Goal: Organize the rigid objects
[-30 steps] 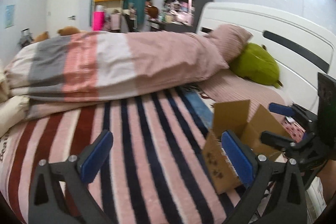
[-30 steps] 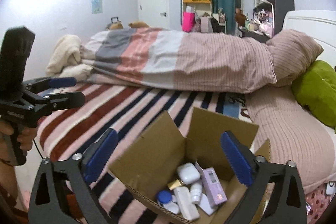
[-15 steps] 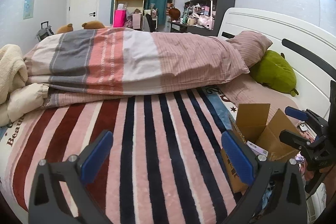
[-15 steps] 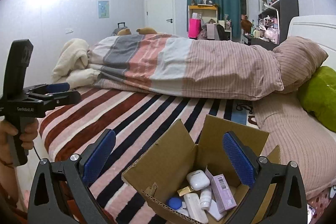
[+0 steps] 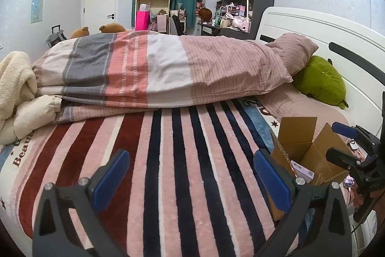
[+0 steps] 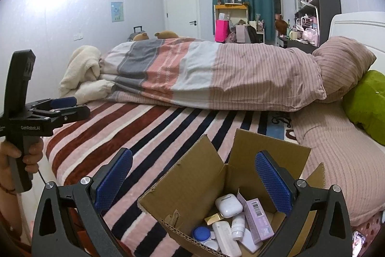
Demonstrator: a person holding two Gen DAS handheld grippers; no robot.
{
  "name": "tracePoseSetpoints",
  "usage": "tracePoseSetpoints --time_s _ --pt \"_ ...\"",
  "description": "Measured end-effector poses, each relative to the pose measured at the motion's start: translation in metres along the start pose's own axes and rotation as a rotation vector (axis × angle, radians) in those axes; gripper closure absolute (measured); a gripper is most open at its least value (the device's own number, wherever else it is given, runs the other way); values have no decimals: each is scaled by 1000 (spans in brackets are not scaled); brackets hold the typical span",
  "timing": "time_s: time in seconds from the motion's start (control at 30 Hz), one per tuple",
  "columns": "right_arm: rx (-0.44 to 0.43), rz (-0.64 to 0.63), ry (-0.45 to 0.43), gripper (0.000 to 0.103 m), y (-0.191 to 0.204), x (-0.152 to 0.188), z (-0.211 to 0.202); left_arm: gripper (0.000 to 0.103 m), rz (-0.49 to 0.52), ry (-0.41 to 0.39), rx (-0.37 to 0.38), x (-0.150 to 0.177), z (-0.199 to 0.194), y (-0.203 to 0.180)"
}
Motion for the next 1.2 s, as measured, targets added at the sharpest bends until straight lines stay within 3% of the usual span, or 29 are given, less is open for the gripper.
tracePoseSetpoints --time_s 1.2 --pt "1 1 2 1 -1 0 0 1 8 -5 -22 1 -3 3"
Point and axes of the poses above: each gripper's, at about its wrist camera, not at the fingertips, and z roughly the way its jaws point, y to its left, x to its underside, the point moved 6 cm from there along z, roughly the way its jaws point, and after that the axes turned 5 degrees about -y, right-handed, at the moved point
